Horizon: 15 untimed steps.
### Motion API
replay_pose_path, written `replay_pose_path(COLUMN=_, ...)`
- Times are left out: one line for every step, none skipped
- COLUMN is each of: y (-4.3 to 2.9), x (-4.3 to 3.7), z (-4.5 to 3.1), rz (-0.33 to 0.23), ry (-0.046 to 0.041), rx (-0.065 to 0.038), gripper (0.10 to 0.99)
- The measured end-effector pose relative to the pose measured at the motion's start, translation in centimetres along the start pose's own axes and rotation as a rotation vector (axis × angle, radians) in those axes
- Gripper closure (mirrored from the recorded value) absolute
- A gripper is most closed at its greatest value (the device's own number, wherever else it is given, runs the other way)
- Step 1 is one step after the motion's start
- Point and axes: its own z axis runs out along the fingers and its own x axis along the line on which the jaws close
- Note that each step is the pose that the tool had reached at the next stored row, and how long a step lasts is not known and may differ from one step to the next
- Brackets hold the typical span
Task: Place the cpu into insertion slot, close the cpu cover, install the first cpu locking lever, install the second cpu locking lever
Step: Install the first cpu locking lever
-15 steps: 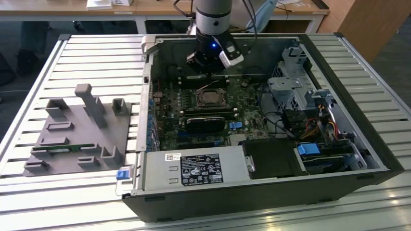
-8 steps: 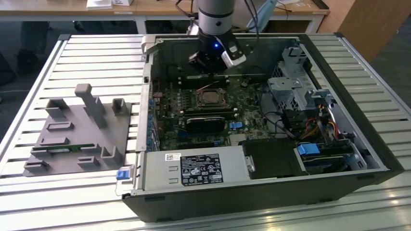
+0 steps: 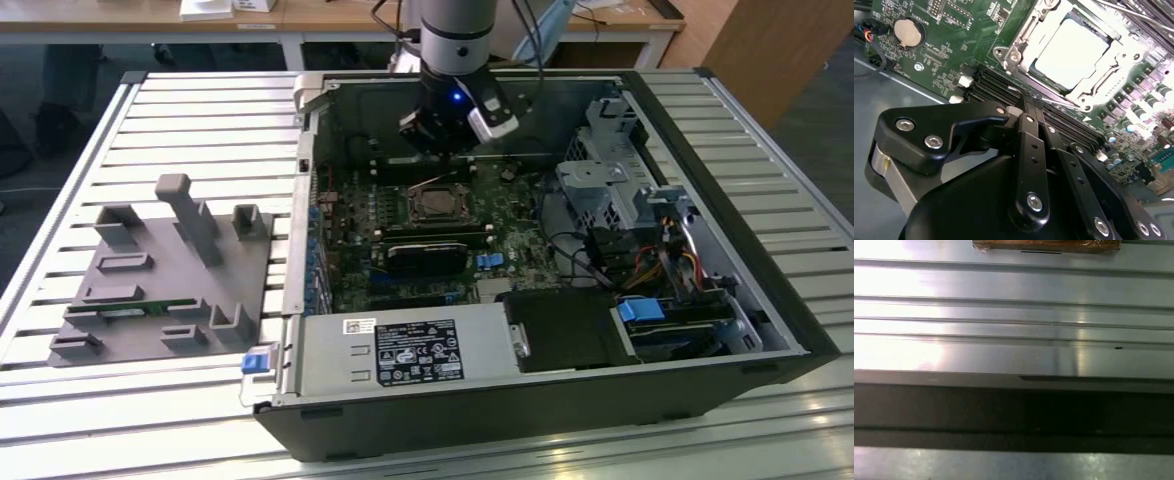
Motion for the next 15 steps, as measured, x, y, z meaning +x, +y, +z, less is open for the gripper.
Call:
replay_pose_path(y=0.0, x=-0.06, z=0.06, rz=0.0, ry=0.0, rx=0.0, gripper=0.98)
replay_pose_path(y=0.0, x=-0.12, z=0.13, rz=0.0, ry=0.0, rx=0.0, gripper=0.98)
replay_pose_path(y=-0.01, x=-0.2, z=0.21, rz=0.0, ry=0.0001, rx=0.0, gripper=0.98)
replay_pose_path(y=-0.02, x=-0.28, z=0.3, rz=0.0, ry=0.0001, rx=0.0, gripper=0.98)
replay_pose_path(y=-0.02, x=-0.36, z=0.42, rz=0.0, ry=0.0001, rx=0.0, gripper=0.98)
replay_pose_path(y=-0.03, x=-0.43, z=0.53, rz=0.0, ry=0.0001, rx=0.0, gripper=0.98)
replay_pose_path(y=-0.04, x=-0.47, z=0.65, rz=0.0, ry=0.0001, rx=0.0, gripper=0.98)
replay_pose_path(y=-0.05, x=-0.49, z=0.78, rz=0.0, ry=0.0001, rx=0.0, gripper=0.98)
replay_pose_path(y=-0.06, x=-0.5, z=0.91, rz=0.0, ry=0.0001, rx=0.0, gripper=0.98)
replay_pose_path(y=-0.07, x=-0.5, z=1.03, rz=0.0, ry=0.0, rx=0.0, gripper=0.98)
replay_pose_path(y=-0.07, x=-0.51, z=1.15, rz=0.0, ry=0.0001, rx=0.0, gripper=0.98)
replay_pose_path(y=-0.08, x=-0.52, z=1.26, rz=0.0, ry=0.0002, rx=0.0, gripper=0.98)
replay_pose_path(y=-0.09, x=-0.53, z=1.34, rz=0.0, ry=0.0004, rx=0.0, gripper=0.98)
replay_pose_path(y=-0.09, x=-0.54, z=1.41, rz=0.0, ry=0.0007, rx=0.0, gripper=0.98)
replay_pose_path(y=-0.09, x=-0.55, z=1.46, rz=0.0, ry=0.0012, rx=0.0, gripper=0.98)
